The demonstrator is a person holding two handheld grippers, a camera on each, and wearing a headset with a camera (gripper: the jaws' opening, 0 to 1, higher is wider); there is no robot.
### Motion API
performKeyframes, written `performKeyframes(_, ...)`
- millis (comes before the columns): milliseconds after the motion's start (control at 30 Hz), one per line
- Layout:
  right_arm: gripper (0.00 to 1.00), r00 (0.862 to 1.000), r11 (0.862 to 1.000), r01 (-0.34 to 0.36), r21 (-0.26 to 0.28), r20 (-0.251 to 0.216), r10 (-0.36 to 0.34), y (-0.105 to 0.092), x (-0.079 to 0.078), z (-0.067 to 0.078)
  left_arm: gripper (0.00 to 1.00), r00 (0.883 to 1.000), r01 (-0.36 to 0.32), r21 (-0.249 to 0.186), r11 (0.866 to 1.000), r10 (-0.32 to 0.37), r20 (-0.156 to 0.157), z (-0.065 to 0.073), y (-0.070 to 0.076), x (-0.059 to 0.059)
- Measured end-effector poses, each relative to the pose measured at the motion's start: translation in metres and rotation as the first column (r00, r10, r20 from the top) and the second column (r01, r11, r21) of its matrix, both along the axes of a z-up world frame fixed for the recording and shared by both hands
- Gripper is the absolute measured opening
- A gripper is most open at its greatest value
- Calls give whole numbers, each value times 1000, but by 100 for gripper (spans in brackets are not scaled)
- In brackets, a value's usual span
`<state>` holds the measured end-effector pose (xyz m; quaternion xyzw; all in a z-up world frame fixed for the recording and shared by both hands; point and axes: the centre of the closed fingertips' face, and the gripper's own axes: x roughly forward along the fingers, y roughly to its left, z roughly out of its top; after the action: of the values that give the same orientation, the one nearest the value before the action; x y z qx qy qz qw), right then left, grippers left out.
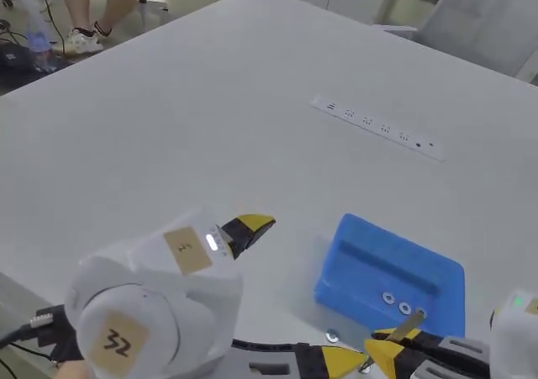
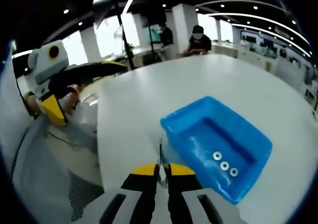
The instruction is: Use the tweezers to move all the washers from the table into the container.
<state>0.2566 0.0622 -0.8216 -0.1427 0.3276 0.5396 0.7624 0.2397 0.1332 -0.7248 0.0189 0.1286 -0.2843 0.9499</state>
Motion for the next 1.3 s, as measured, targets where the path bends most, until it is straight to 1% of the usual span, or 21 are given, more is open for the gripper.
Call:
performKeyframes(100, 5, 996, 998, -64, -21, 61, 65, 3, -7, 0, 88, 1000, -4, -2, 1000, 4, 3, 1, 1, 0)
performKeyframes(167, 4, 992, 995, -85, -43, 92, 89, 3, -8, 0, 88, 1000, -5, -2, 1000, 5, 3, 1, 1, 1)
performKeyframes(233, 4, 983, 991, -117, -72, 132, 126, 2, -9, -1, 88, 1000, -6, -1, 1000, 6, 4, 1, 1, 1)
performKeyframes(267, 3, 984, 990, -116, -75, 129, 125, 2, -11, -1, 88, 1000, -6, -1, 1000, 6, 6, 1, 1, 1)
performKeyframes(333, 3, 978, 987, -131, -89, 151, 143, 2, -12, -1, 87, 1000, -6, 2, 1000, 6, 6, 1, 1, 1)
performKeyframes(400, 3, 979, 988, -130, -83, 148, 141, 2, -11, -1, 87, 1000, -6, 1, 1000, 6, 7, 1, 1, 1)
performKeyframes(433, 3, 981, 990, -118, -77, 145, 128, 2, -10, -1, 87, 1000, -7, 1, 1000, 7, 9, 1, 1, 1)
performKeyframes(500, 3, 988, 993, -97, -67, 116, 104, 0, -9, 0, 87, 1000, -7, 0, 1000, 7, 10, 2, 1, 1)
performKeyframes(533, 3, 989, 994, -94, -58, 113, 100, 1, -9, 2, 87, 1000, -6, -1, 1000, 6, 9, 2, 1, 1)
performKeyframes(567, 3, 990, 996, -80, -26, 111, 82, 3, -8, 9, 87, 1000, -6, -1, 1000, 6, 9, 2, 1, 1)
performKeyframes(600, 3, 992, 997, -77, -9, 99, 77, 4, -8, 14, 87, 1000, -5, 1, 1000, 5, 8, 1, 1, 0)
performKeyframes(633, 3, 993, 997, -78, -2, 90, 78, 5, -9, 17, 87, 1000, -4, 1, 1000, 4, 9, 2, 1, 0)
performKeyframes(700, 3, 993, 997, -76, 6, 90, 76, 4, -6, 25, 87, 1000, -4, 2, 1000, 4, 11, 2, 0, 1)
performKeyframes(767, 3, 994, 997, -68, 38, 85, 65, 6, -2, 36, 87, 1000, -5, 0, 1000, 5, 9, 2, 0, 1)
performKeyframes(867, 3, 996, 996, -52, 78, 75, 46, 7, 2, 48, 87, 1000, -6, -1, 1000, 6, 11, 3, 1, 1)
performKeyframes(1033, 3, 997, 993, -26, 113, 75, 18, 9, 14, 62, 87, 1000, -4, 0, 1000, 4, 10, 2, 1, 0)
performKeyframes(1067, 3, 998, 992, -13, 127, 64, 5, 10, 16, 64, 87, 1000, -4, -1, 1000, 4, 11, 2, 0, 0)
performKeyframes(1100, 3, 1000, 988, 11, 153, 27, -15, 13, 18, 66, 87, 1000, -4, 0, 1000, 4, 11, 2, 1, 0)
performKeyframes(1133, 3, 1000, 986, 29, 164, 7, -31, 13, 21, 66, 87, 1000, -5, 0, 1000, 5, 11, 2, 1, 0)
performKeyframes(1167, 3, 999, 983, 52, 176, -2, -53, 12, 27, 66, 87, 1000, -5, 0, 1000, 5, 11, 2, 1, 0)
performKeyframes(1300, 3, 995, 974, 102, 203, -38, -96, 12, 40, 67, 87, 1000, -6, -2, 1000, 6, 12, 3, 1, 0)
